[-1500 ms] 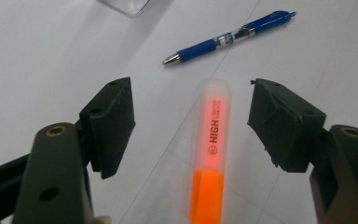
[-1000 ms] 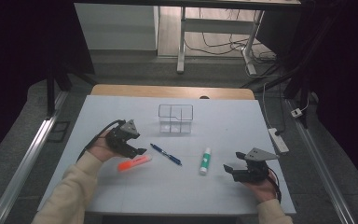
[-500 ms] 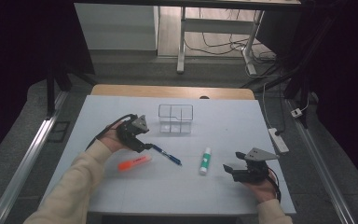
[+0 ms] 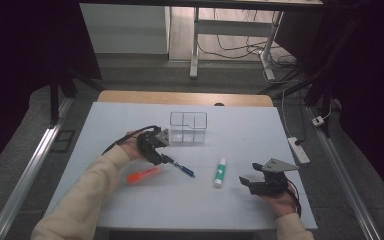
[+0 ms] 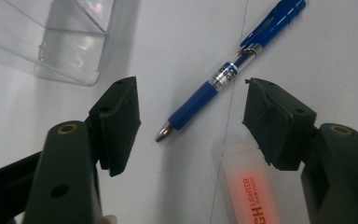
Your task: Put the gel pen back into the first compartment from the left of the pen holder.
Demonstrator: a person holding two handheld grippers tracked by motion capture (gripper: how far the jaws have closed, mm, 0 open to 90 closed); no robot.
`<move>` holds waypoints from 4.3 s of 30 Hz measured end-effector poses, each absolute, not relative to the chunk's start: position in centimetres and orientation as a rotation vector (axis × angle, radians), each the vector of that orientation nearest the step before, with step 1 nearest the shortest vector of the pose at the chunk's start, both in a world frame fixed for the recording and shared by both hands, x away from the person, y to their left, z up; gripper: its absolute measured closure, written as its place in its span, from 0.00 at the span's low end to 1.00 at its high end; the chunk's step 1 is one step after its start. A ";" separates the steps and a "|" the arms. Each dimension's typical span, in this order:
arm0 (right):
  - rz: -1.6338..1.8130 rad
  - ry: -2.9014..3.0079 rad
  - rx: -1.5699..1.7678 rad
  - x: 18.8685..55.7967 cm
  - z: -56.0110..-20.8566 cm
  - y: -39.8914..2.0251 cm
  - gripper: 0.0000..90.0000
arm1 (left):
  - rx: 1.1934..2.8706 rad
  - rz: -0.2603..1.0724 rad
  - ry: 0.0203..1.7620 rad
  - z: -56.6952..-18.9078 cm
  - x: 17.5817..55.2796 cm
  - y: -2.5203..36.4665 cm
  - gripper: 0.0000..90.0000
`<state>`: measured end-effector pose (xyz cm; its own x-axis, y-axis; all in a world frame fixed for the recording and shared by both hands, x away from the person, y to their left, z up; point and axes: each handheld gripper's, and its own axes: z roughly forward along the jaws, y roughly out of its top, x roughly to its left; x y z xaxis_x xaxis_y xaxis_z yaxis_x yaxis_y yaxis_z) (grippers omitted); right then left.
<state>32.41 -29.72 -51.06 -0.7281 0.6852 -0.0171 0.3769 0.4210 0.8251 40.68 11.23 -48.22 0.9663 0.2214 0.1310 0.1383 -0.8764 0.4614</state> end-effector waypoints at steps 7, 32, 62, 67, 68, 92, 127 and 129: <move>1.205 2.332 0.914 32.4 -51.1 -29.7 0.26 | 2.688 0.259 0.183 -48.7 41.1 10.6 0.47; 1.218 2.331 0.918 32.5 -51.2 -29.8 0.26 | 2.843 0.202 -0.079 -50.1 42.3 8.7 0.63; 1.219 2.326 0.916 32.5 -51.0 -29.9 0.26 | 2.760 0.154 -0.127 -48.4 42.4 9.3 0.88; 1.216 2.317 0.914 32.3 -50.9 -29.9 0.26 | 2.706 0.145 -0.035 -47.5 41.4 9.8 0.88; 1.225 2.315 0.910 32.3 -50.9 -29.9 0.26 | 2.708 0.150 -0.018 -47.5 41.2 9.8 0.88; 1.246 2.306 0.807 31.8 -49.9 -28.0 0.25 | 2.572 0.125 0.394 -45.6 36.7 11.1 0.88; 1.243 2.493 0.439 31.2 -47.0 -18.1 0.35 | 2.652 0.056 0.369 -46.9 35.1 7.9 0.88; 1.231 2.511 0.409 31.2 -46.8 -17.2 0.36 | 2.652 0.049 0.370 -47.0 35.1 7.7 0.88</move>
